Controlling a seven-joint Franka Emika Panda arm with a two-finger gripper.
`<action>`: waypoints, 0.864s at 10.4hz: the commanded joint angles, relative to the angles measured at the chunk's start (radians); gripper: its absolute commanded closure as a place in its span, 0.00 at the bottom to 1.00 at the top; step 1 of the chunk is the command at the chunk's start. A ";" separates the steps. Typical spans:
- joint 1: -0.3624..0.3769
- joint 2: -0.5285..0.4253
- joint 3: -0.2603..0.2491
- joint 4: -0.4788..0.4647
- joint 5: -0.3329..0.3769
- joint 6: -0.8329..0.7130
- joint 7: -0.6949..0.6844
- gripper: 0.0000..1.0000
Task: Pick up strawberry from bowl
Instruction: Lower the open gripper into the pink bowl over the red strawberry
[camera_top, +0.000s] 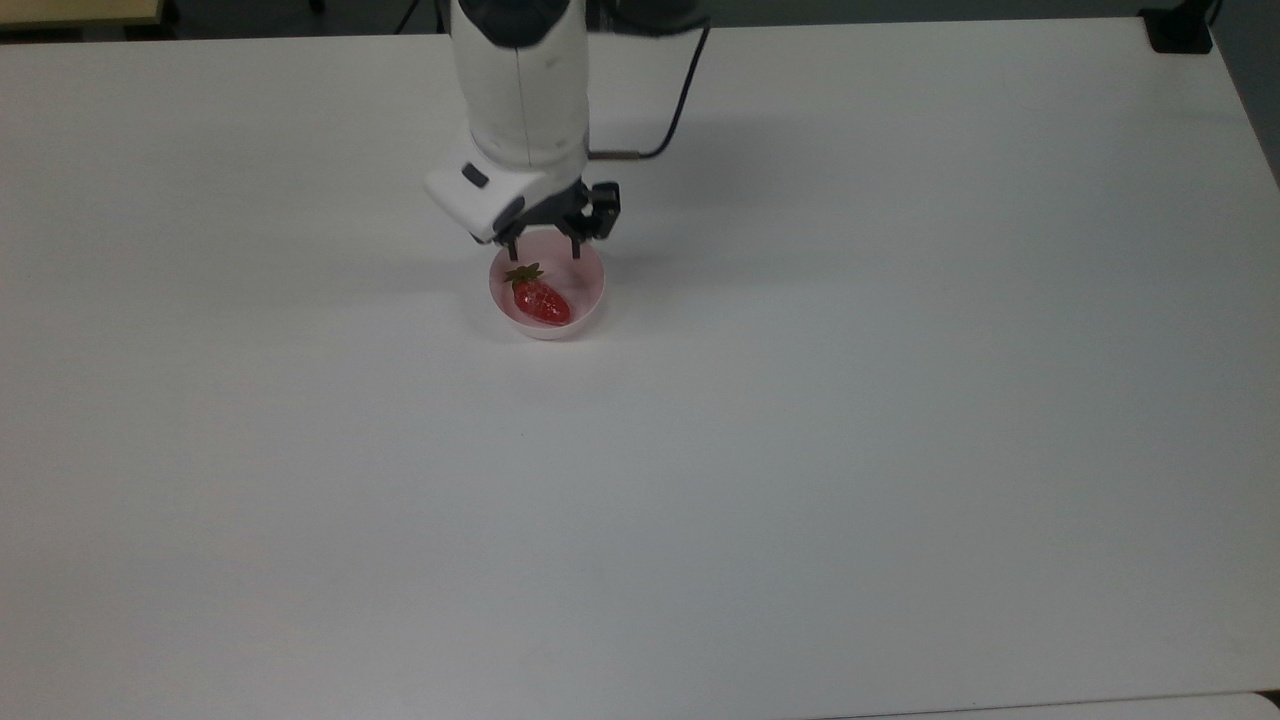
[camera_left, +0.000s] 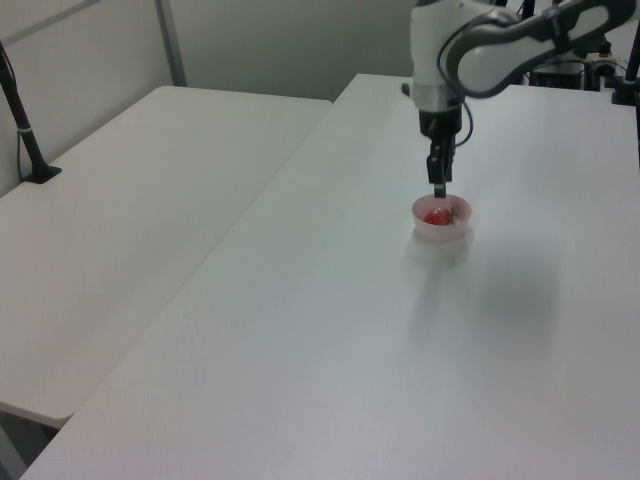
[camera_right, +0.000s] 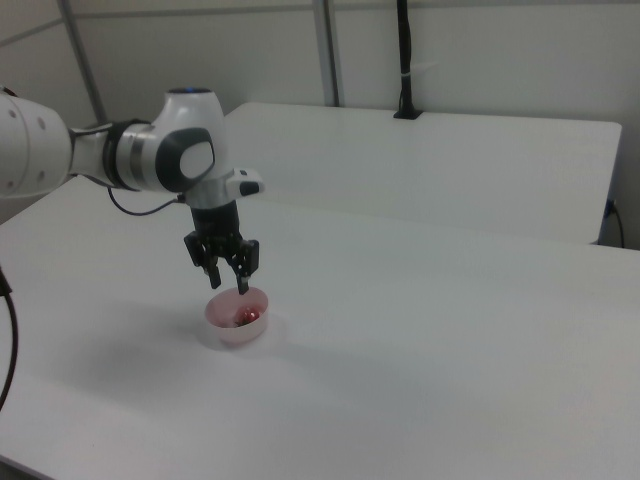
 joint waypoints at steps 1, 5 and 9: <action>0.005 0.056 0.019 -0.009 -0.010 0.081 0.059 0.38; -0.003 0.079 0.019 -0.009 -0.019 0.087 0.053 0.24; -0.006 0.115 0.019 -0.012 -0.047 0.101 0.052 0.24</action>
